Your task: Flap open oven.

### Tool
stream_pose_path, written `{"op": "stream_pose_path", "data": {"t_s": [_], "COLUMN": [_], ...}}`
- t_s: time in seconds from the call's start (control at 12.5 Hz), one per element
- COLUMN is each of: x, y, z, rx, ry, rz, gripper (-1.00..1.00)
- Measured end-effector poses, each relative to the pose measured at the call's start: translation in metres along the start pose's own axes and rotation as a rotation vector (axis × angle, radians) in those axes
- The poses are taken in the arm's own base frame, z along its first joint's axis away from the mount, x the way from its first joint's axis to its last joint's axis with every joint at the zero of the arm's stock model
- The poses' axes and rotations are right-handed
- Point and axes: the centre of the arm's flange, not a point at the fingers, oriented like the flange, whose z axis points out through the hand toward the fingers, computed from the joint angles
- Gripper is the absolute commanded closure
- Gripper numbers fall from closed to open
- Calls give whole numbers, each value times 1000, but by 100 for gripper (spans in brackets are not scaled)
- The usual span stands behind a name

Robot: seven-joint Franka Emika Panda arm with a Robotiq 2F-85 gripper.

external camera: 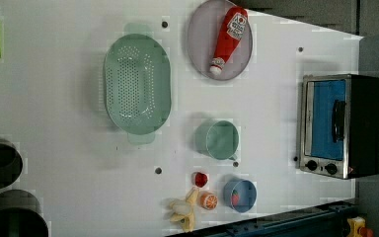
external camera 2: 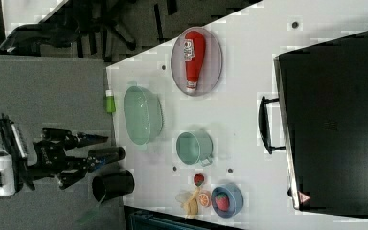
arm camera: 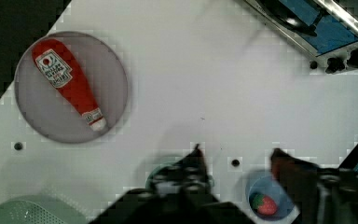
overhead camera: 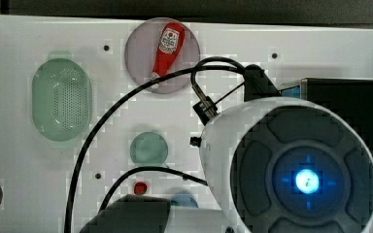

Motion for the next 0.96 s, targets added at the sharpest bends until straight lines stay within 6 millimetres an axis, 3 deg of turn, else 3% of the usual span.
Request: {"op": "stream_pose_path", "data": {"t_s": [0.08,0.16,0.4,0.64,0.96], "x": [1,2,-1,5,42], "y": [-3,-7,-15,-8,24], "z": [6,13,38,57,77], "rx": [-8,-20,-61,-87,-53], "ry": [-10,-19,-47,-81,-85], "rz": [-2,-5,-18,-71,-274], "gripper": [56,65,65,65,65]}}
